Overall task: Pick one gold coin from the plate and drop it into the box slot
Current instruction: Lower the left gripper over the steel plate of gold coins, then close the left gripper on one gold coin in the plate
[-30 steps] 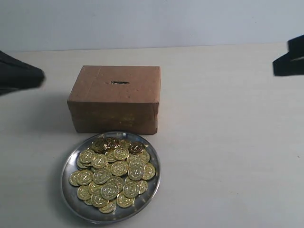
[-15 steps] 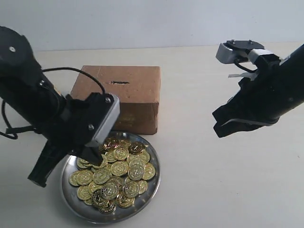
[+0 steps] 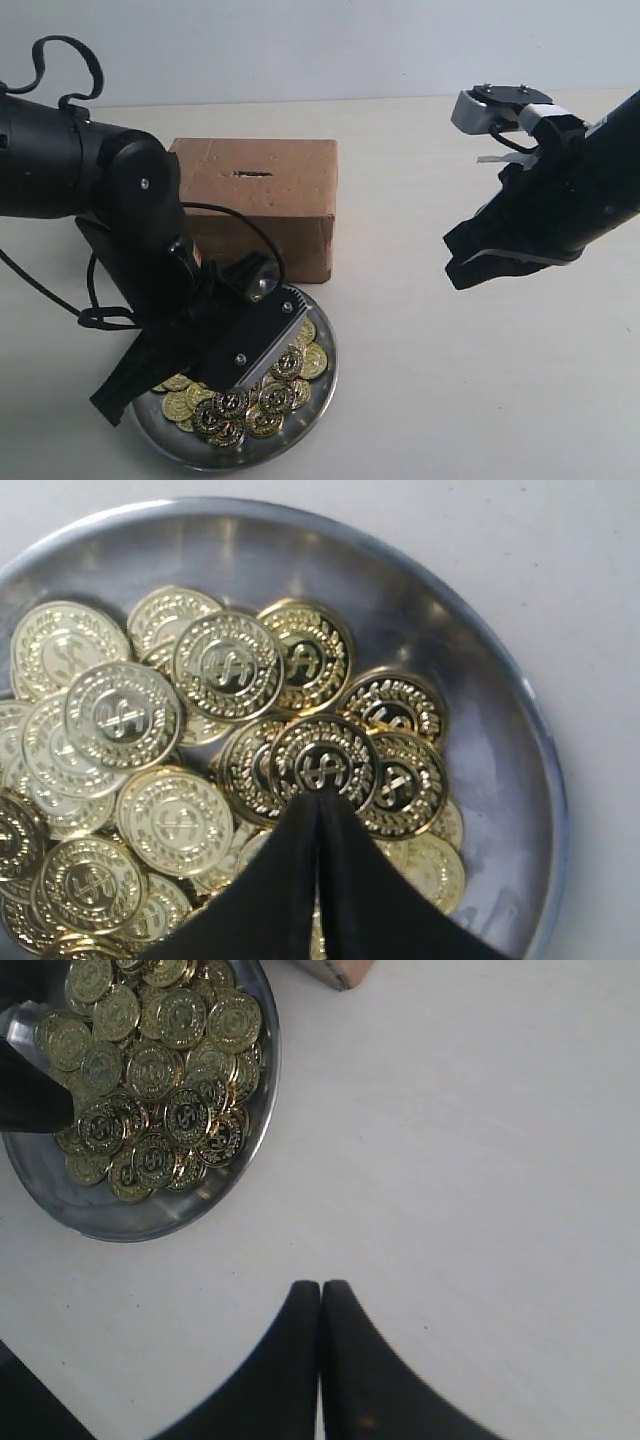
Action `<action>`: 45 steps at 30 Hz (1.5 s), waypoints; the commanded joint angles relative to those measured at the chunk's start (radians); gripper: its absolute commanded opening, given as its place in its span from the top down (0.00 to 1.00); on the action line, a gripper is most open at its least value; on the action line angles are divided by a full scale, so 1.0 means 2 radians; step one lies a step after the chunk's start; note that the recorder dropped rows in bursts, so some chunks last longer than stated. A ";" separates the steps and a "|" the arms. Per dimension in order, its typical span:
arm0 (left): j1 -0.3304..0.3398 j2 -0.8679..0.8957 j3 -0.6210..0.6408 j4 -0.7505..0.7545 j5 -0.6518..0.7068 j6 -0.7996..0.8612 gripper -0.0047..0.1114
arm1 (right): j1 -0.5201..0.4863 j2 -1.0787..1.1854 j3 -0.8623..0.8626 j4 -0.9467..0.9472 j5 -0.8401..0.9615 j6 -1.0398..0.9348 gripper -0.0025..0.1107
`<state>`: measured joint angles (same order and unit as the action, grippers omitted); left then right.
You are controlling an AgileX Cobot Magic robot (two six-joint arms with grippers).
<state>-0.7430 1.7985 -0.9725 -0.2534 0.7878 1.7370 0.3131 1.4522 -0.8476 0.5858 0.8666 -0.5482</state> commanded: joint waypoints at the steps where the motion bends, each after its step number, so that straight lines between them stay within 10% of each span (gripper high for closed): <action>1: -0.014 0.003 -0.002 0.020 -0.007 -0.008 0.81 | 0.001 -0.001 -0.003 0.004 0.001 -0.004 0.98; 8: -0.018 0.004 -0.002 0.060 -0.012 0.012 0.51 | 0.001 -0.001 -0.003 0.004 0.001 -0.004 0.98; 45: -0.042 0.032 0.005 0.060 -0.027 0.056 0.51 | 0.001 -0.001 -0.003 0.004 0.001 -0.004 0.98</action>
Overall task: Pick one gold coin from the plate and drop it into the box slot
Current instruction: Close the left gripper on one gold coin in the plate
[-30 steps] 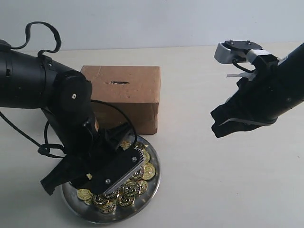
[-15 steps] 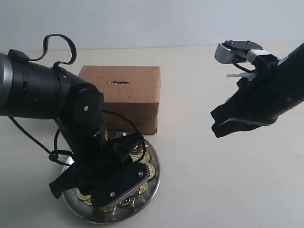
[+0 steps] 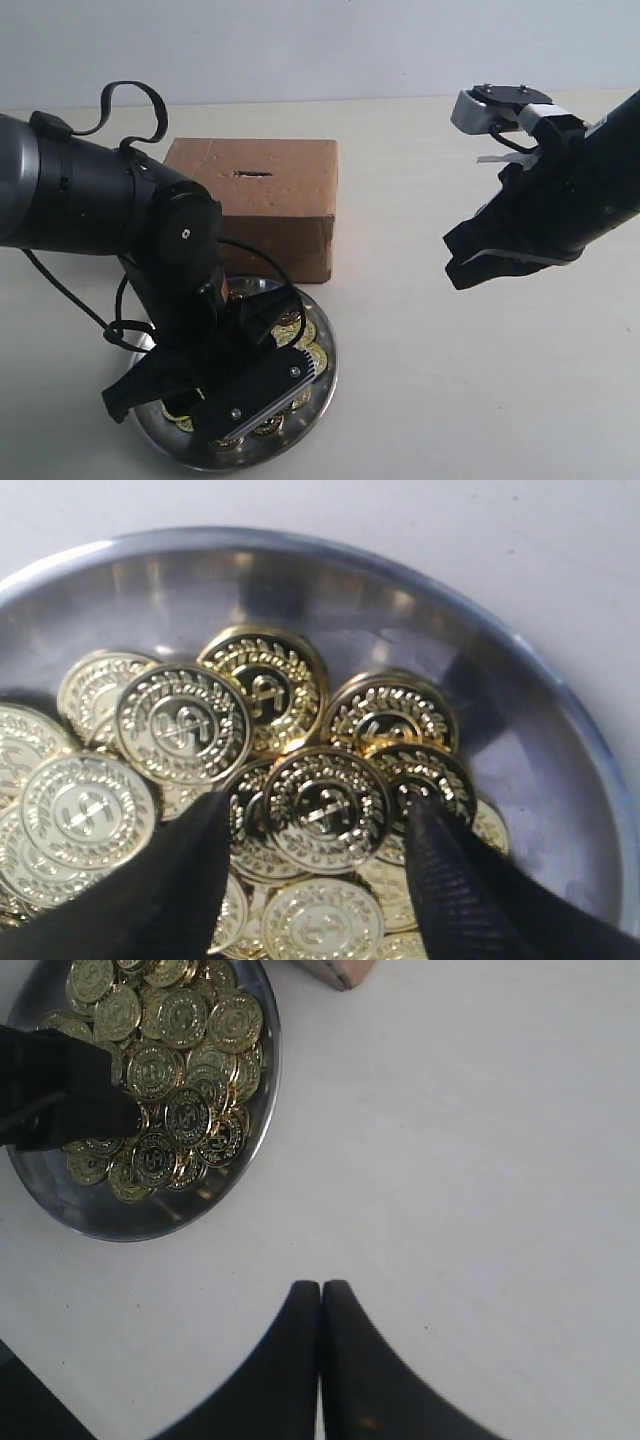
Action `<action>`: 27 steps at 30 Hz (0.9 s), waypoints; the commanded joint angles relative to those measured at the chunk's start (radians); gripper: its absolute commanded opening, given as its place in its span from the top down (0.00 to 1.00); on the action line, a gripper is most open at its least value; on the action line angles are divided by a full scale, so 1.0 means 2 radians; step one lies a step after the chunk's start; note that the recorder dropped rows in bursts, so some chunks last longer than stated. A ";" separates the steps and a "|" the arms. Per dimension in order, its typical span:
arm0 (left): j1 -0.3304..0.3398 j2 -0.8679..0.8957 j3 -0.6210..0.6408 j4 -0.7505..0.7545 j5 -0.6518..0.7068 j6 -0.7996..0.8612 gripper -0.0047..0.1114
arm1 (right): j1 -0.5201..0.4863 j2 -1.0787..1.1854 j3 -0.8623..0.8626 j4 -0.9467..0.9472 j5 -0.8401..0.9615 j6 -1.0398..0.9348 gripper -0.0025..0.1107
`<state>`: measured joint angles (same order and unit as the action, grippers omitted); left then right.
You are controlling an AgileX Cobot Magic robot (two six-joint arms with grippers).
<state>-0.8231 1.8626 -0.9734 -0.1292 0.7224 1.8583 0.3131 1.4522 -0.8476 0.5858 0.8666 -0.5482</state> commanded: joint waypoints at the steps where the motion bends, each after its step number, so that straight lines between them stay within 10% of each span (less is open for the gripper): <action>1: -0.002 0.000 0.006 -0.002 0.005 -0.004 0.51 | 0.001 -0.001 -0.003 0.004 0.001 -0.004 0.98; 27: -0.002 0.014 0.010 -0.001 -0.013 0.013 0.51 | 0.001 -0.001 -0.003 0.004 -0.001 -0.004 0.98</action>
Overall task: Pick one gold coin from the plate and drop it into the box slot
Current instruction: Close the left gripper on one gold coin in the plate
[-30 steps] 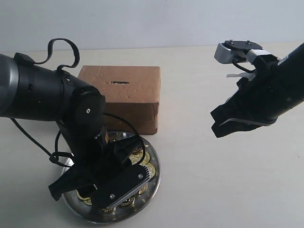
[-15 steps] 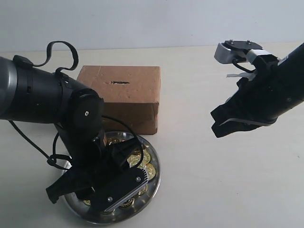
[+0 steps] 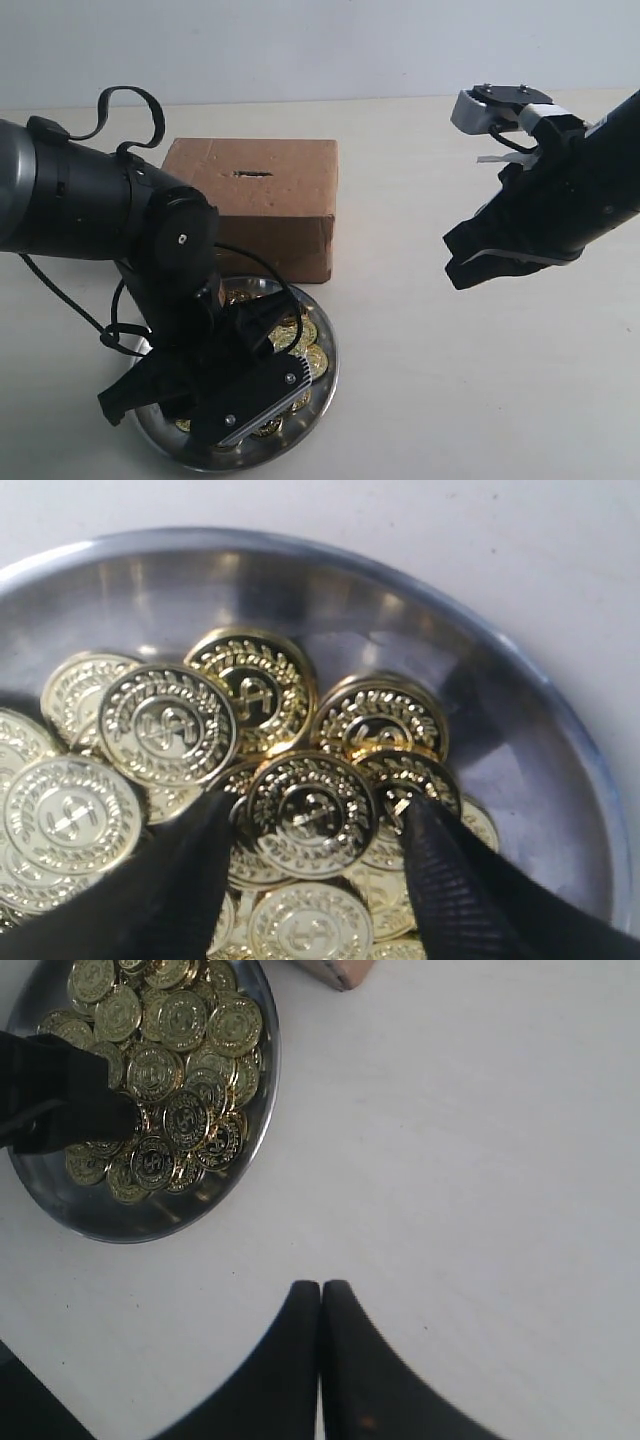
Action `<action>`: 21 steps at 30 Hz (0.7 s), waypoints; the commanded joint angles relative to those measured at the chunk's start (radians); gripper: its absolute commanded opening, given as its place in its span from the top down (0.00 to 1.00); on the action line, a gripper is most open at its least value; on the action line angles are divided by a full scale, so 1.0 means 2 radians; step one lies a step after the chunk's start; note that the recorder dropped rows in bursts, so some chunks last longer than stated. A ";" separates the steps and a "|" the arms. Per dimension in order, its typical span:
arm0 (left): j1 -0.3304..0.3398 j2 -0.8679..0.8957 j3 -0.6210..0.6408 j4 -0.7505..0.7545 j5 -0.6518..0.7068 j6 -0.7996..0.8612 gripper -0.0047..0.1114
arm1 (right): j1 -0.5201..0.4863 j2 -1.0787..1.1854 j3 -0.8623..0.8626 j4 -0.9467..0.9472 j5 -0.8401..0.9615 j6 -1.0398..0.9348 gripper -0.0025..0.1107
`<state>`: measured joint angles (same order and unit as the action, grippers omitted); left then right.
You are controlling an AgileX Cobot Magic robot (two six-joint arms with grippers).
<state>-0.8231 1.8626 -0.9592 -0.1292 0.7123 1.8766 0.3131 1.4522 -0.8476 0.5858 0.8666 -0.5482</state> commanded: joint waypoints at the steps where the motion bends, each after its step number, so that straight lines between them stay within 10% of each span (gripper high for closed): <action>1: -0.002 0.017 0.003 -0.001 -0.008 0.006 0.51 | 0.001 -0.001 -0.003 0.004 -0.001 -0.004 0.98; 13: -0.002 0.025 0.003 0.000 -0.008 0.008 0.61 | 0.001 -0.001 -0.003 0.004 0.000 -0.005 0.98; 21: -0.002 0.025 0.003 0.000 -0.008 0.008 0.47 | 0.001 -0.001 -0.003 0.004 0.000 -0.005 0.98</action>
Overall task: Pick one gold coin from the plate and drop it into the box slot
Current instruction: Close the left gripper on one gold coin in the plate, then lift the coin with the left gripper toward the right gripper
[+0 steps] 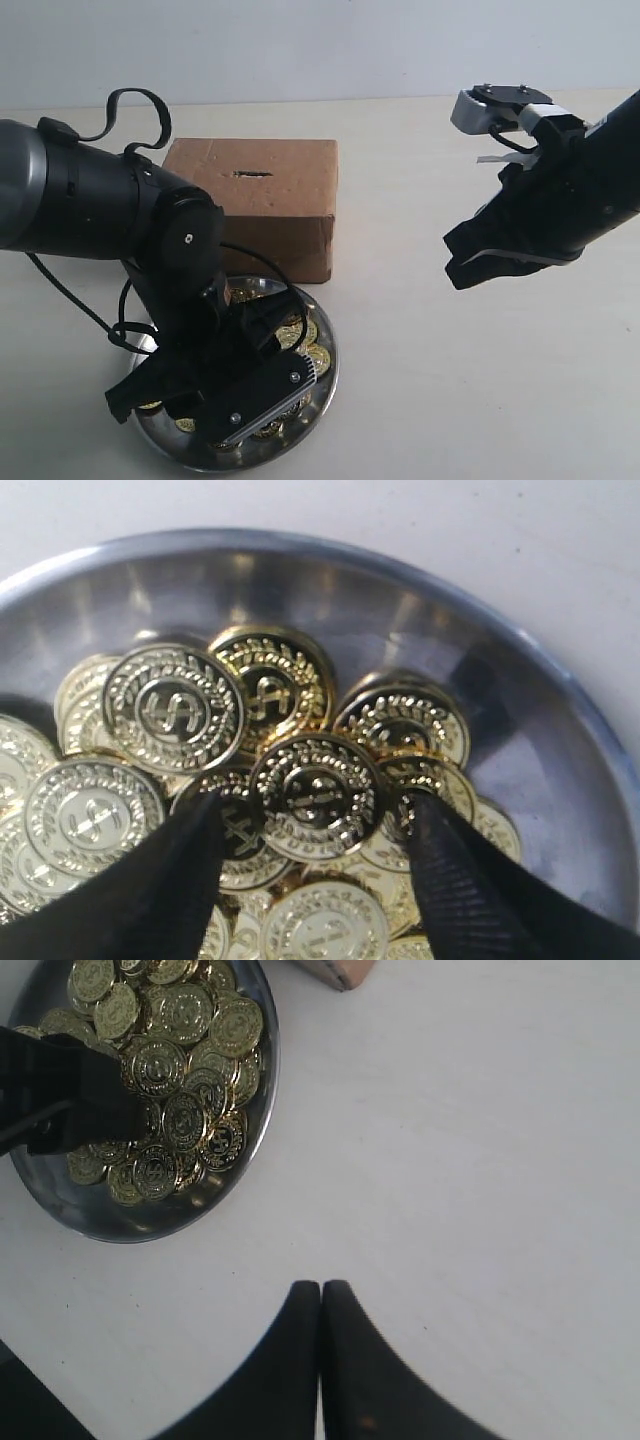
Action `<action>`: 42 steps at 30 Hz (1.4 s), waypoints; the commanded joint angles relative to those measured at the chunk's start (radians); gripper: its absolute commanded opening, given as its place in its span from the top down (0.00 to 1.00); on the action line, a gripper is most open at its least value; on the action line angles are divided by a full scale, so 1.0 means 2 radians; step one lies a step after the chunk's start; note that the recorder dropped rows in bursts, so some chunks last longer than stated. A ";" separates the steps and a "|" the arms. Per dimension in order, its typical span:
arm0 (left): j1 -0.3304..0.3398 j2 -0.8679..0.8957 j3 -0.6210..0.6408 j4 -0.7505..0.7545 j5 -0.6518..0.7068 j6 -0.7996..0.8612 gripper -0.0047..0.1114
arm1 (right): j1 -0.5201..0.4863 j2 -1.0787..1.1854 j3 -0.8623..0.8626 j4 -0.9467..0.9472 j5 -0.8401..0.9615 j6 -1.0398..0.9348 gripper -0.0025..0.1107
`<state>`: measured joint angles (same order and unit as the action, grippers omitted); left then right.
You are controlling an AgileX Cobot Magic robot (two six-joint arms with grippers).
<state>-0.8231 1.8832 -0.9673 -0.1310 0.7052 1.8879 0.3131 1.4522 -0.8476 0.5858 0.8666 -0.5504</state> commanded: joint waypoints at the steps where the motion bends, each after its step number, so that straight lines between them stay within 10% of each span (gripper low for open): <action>1: -0.002 0.015 0.007 0.001 -0.005 0.003 0.47 | 0.001 -0.001 -0.003 0.004 0.000 -0.004 0.98; 42: -0.037 0.015 0.007 0.014 0.001 0.011 0.54 | 0.001 -0.001 -0.003 0.004 0.000 -0.004 0.98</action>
<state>-0.8890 1.8852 -0.9673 -0.0810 0.7254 1.9095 0.3131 1.4522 -0.8476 0.5858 0.8666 -0.5504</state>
